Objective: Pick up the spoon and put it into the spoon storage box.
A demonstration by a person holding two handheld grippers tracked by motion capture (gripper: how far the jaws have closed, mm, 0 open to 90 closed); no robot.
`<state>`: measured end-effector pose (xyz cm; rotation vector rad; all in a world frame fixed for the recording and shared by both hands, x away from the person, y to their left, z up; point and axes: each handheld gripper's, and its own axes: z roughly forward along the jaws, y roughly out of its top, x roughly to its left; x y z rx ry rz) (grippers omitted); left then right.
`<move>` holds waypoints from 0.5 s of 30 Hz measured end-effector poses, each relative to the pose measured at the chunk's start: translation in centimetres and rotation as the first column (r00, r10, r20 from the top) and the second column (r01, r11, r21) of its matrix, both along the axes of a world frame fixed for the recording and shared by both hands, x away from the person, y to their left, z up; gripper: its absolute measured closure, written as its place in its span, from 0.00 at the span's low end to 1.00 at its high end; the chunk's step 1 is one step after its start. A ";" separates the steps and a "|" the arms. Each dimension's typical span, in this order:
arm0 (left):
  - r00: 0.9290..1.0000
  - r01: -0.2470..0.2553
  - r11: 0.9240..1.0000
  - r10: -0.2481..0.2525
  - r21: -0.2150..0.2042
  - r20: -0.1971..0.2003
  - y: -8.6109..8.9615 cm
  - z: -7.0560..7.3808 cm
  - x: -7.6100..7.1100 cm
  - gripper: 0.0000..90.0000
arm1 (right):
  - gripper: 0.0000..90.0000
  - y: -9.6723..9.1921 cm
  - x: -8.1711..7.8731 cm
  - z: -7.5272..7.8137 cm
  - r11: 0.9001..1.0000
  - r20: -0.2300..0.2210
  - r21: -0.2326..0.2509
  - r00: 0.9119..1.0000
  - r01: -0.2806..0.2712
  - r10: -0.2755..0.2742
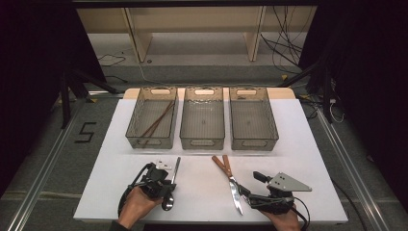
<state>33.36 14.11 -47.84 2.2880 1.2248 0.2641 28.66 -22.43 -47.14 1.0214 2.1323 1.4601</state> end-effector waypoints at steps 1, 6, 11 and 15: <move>1.000 0.000 1.000 0.000 0.004 0.000 0.0 0.0 0.0 0.85 | 0.33 0.0 0.0 0.0 1.000 -0.001 -0.001 1.000 0.000 0.000; 1.000 0.000 1.000 -0.001 -0.029 -0.025 0.6 0.1 0.2 0.89 | 0.33 0.0 0.0 0.0 1.000 0.001 0.000 1.000 0.002 -0.002; 0.999 -0.010 0.998 0.008 -0.057 -0.035 1.4 0.3 0.5 0.92 | 0.33 0.0 0.0 0.0 1.000 0.001 -0.001 1.000 0.001 -0.001; 0.999 -0.019 0.997 0.016 -0.071 -0.035 1.9 0.5 0.5 0.93 | 0.33 0.0 0.0 0.0 1.000 0.001 -0.001 1.000 0.000 0.000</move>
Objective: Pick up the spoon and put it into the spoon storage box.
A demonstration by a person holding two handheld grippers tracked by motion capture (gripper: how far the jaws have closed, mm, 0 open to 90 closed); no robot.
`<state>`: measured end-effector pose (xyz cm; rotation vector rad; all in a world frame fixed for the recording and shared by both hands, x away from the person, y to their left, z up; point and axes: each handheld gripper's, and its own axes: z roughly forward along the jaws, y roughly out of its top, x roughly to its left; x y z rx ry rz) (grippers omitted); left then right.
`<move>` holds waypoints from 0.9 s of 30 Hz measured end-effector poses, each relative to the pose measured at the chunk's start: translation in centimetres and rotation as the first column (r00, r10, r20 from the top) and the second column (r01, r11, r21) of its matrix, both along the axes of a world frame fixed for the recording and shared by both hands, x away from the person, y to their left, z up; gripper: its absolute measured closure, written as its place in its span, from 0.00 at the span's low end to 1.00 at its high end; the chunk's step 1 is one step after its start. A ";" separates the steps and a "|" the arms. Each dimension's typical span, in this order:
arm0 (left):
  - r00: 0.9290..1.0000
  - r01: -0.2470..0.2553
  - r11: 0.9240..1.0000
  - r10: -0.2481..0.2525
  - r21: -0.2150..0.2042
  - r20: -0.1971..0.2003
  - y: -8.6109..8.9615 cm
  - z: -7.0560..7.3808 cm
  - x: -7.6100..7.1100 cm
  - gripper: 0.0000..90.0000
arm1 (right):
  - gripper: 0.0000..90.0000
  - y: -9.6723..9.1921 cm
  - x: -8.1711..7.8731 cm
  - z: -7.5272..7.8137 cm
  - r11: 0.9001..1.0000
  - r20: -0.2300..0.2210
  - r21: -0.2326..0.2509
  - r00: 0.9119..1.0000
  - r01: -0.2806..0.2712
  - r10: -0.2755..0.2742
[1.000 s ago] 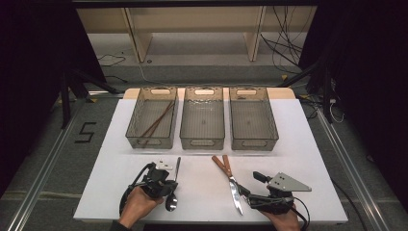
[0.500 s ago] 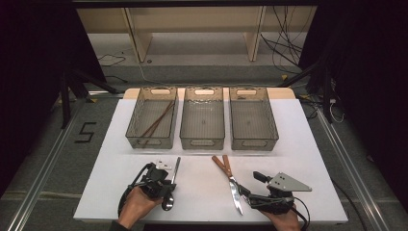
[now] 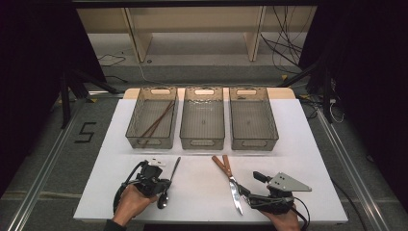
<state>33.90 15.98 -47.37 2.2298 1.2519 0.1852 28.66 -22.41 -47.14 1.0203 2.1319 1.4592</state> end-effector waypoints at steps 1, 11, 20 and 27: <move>1.000 -0.001 1.000 0.001 -0.002 0.000 0.1 0.1 0.0 0.94 | 0.33 0.0 0.0 0.0 1.000 0.000 0.001 1.000 0.001 -0.001; 1.000 -0.024 1.000 0.024 0.013 0.014 0.7 -0.2 0.3 0.98 | 0.33 0.0 0.0 0.0 1.000 -0.004 0.002 1.000 0.000 0.000; 0.999 -0.003 1.000 0.002 -0.010 -0.035 0.1 0.0 0.3 0.77 | 0.33 0.0 0.0 0.0 1.000 -0.002 0.000 1.000 -0.001 0.001; 1.000 0.005 0.997 -0.003 0.082 -0.014 -1.1 -0.2 -0.1 0.77 | 0.33 0.0 0.0 0.0 1.000 -0.002 0.001 1.000 0.000 0.000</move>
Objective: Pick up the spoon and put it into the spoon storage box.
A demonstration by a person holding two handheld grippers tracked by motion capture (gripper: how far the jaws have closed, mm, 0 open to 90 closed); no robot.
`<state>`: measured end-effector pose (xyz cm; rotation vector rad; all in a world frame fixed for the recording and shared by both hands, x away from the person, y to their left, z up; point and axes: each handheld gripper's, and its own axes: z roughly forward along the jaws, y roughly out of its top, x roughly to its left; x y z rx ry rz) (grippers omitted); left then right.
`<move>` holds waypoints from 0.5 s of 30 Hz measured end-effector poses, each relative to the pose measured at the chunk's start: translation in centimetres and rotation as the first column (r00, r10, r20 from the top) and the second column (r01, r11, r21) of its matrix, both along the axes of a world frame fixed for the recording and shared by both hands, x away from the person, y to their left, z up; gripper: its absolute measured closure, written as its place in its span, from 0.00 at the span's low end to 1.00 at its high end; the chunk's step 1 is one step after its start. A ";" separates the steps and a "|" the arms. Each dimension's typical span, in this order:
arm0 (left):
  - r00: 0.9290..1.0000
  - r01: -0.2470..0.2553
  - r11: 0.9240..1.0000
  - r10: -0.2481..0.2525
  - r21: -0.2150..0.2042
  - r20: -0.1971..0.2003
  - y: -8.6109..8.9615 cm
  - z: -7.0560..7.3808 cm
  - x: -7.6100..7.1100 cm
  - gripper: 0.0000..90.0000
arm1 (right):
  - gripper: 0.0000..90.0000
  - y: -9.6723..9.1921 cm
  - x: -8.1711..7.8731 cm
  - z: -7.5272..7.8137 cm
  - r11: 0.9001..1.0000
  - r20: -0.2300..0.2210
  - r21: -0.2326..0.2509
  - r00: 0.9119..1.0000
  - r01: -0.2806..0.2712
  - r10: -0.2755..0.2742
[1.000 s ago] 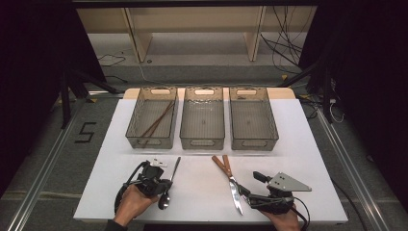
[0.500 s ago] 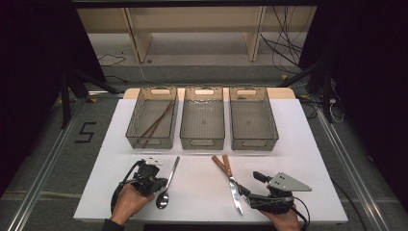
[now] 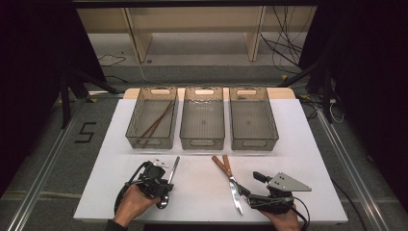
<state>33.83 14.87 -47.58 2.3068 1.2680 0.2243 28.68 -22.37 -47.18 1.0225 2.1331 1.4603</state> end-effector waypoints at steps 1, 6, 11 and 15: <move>1.000 0.005 1.000 -0.005 0.011 0.002 0.0 0.0 0.0 0.79 | 0.33 0.0 0.0 0.0 1.000 0.000 0.000 1.000 0.001 -0.001; 1.000 0.014 0.998 -0.015 0.058 0.023 -0.4 0.1 -0.2 0.84 | 0.34 0.0 0.0 0.0 1.000 0.000 -0.003 1.000 -0.001 0.001; 0.999 0.015 0.998 -0.016 0.061 0.029 -0.5 0.1 -0.2 0.88 | 0.34 0.0 0.0 0.0 1.000 0.001 -0.003 1.000 -0.001 0.001; 1.000 0.007 0.999 -0.008 0.034 0.027 0.0 0.2 -0.1 0.90 | 0.34 0.0 0.0 0.0 1.000 0.002 -0.003 1.000 -0.002 0.002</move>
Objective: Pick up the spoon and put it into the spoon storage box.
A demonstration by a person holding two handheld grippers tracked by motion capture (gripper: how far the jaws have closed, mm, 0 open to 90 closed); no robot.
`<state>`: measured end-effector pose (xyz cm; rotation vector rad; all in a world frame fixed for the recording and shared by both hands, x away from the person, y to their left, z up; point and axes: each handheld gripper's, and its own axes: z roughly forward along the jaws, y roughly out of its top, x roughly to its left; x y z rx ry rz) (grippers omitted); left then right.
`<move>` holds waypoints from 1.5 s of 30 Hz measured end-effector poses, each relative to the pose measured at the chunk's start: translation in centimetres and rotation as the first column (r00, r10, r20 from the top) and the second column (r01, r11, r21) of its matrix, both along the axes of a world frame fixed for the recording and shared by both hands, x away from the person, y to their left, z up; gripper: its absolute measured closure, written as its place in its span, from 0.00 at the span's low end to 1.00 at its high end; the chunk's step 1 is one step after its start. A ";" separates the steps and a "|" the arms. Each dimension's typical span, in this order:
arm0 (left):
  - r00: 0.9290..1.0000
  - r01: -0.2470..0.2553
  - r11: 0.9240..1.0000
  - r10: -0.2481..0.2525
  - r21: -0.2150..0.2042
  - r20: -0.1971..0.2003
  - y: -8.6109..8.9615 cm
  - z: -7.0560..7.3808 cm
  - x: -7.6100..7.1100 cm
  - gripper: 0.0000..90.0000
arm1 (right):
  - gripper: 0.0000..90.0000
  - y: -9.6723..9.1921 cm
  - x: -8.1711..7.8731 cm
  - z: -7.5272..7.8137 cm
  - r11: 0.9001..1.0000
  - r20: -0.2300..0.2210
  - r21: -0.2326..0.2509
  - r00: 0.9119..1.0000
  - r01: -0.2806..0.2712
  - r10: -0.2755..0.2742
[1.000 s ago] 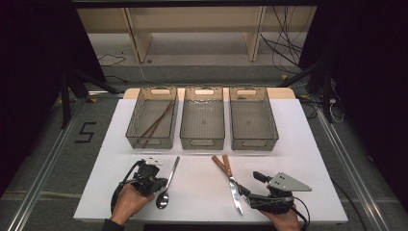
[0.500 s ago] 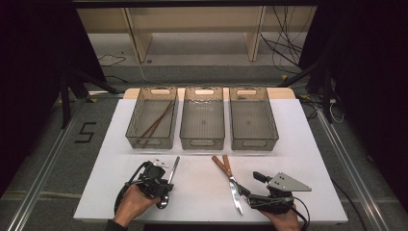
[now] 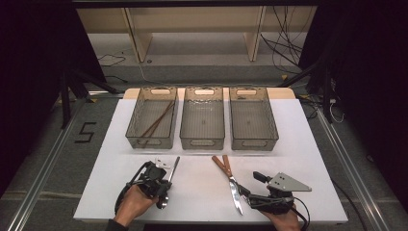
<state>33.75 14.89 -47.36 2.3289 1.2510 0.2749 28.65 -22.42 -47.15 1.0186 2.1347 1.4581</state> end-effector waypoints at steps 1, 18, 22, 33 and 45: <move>1.000 -0.003 1.000 0.003 -0.003 0.002 0.2 0.1 0.1 0.91 | 0.34 0.0 0.0 0.0 1.000 0.000 0.001 1.000 0.001 -0.001; 1.000 -0.023 0.999 0.023 -0.026 0.015 1.1 0.5 0.2 0.94 | 0.34 0.0 0.0 0.0 1.000 0.000 0.005 1.000 0.001 -0.001; 0.999 -0.033 0.999 0.033 -0.024 0.011 1.2 0.4 0.3 0.93 | 0.34 0.0 0.0 0.0 1.000 0.001 0.008 1.000 0.002 -0.002; 0.999 -0.034 0.999 0.034 -0.004 0.022 1.1 0.5 0.3 0.95 | 0.34 0.0 0.0 0.0 1.000 0.002 0.006 1.000 0.002 -0.002; 0.999 -0.007 0.999 0.008 -0.034 0.040 1.6 1.2 0.2 0.99 | 0.34 -0.1 0.0 0.0 1.000 0.001 0.008 1.000 0.006 -0.006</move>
